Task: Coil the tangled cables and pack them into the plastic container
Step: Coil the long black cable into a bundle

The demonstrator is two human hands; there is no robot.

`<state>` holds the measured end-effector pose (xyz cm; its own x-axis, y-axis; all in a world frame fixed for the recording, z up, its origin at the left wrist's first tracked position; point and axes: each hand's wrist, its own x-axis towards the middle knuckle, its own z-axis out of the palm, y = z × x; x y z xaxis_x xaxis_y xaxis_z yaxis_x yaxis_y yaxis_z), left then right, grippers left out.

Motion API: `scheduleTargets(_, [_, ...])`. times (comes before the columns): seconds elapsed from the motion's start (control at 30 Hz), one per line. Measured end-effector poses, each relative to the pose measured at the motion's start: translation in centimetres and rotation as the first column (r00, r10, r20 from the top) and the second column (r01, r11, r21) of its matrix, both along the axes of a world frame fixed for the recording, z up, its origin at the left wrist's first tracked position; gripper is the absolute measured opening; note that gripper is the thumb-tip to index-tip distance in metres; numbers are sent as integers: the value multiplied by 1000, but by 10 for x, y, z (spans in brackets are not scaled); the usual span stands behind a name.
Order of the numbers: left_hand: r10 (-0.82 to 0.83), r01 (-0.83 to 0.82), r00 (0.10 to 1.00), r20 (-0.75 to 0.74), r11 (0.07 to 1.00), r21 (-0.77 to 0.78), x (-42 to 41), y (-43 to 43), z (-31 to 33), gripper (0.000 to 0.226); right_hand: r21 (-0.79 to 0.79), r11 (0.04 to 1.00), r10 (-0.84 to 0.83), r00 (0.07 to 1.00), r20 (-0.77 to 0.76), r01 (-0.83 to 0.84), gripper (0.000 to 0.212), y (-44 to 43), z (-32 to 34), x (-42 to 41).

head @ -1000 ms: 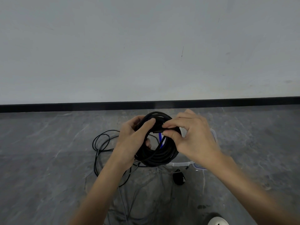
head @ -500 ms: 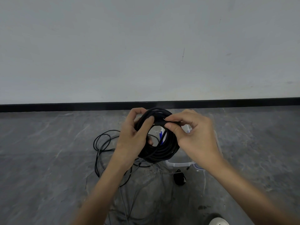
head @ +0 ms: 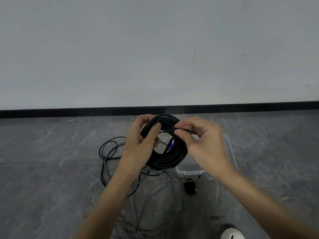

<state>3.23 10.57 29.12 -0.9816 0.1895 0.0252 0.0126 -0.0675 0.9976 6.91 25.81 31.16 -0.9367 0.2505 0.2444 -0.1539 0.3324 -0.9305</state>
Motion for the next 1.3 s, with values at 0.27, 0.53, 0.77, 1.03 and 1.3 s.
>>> scheduleTargets(0.27, [-115,21,958,264,942,334,-3,-5,2,15,25,999,-36,999,-32,37,15,1,2,2])
scheduleTargets(0.53, [-123,34,957,264,948,316,-3,-2,3,16,414,889,-58,945,-321,195,8,0,0,3])
scheduleTargets(0.77, [-80,25,972,222,970,242,-3,0,2,12,493,837,-6,905,-426,238,6,3,-1,1])
scheduleTargets(1.03, [-58,36,986,159,990,138,-2,3,-2,10,577,787,73,896,-439,218,3,5,-5,0])
scheduleTargets(1.3, [-31,32,998,50,999,-9,0,6,-2,10,644,739,134,894,-428,198,1,7,-8,-3])
